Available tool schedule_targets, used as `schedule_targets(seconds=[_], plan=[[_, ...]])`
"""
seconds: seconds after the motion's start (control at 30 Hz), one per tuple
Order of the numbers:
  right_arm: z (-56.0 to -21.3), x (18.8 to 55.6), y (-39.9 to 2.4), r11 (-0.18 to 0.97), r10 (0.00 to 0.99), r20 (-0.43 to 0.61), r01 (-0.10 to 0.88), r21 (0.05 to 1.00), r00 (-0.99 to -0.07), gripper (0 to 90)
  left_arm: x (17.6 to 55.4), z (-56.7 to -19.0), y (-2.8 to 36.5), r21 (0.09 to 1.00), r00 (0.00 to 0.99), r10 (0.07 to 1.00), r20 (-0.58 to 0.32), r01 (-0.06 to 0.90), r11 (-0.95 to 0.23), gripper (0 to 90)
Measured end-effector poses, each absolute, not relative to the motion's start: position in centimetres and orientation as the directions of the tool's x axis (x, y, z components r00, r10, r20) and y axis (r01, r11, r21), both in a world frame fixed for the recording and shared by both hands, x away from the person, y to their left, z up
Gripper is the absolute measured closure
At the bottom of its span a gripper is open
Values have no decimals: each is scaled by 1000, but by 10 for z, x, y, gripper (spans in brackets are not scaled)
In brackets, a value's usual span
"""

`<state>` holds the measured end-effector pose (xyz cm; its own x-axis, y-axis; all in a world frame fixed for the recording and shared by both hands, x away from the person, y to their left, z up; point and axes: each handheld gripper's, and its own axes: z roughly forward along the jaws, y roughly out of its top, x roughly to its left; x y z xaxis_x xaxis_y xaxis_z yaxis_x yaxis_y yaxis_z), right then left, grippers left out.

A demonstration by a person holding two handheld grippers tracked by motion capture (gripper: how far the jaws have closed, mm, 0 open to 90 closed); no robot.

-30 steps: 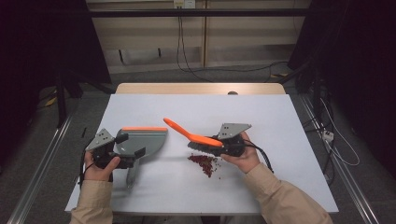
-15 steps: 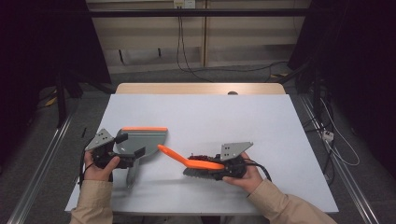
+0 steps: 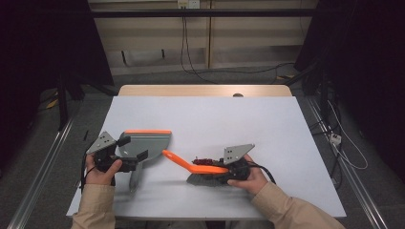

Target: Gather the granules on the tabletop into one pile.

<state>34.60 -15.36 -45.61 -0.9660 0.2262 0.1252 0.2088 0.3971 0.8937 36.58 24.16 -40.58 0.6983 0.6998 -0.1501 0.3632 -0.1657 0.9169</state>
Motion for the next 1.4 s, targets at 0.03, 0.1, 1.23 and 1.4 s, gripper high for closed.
schedule_targets(seconds=[0.03,0.1,1.23,1.4], plan=[[-457,348,-154,395,234,125,212,894,-964,713,366,-406,242,917,698,700,-151,363,-164,50],[-457,352,-154,398,227,122,207,894,-966,711,366,-406,241,917,699,699,-149,362,-166,51],[-454,375,-151,329,257,118,201,923,-959,714,366,-406,239,915,704,696,-142,362,-179,52],[-443,374,-154,265,267,142,215,940,-953,714,366,-406,240,915,704,696,-142,361,-179,52]])
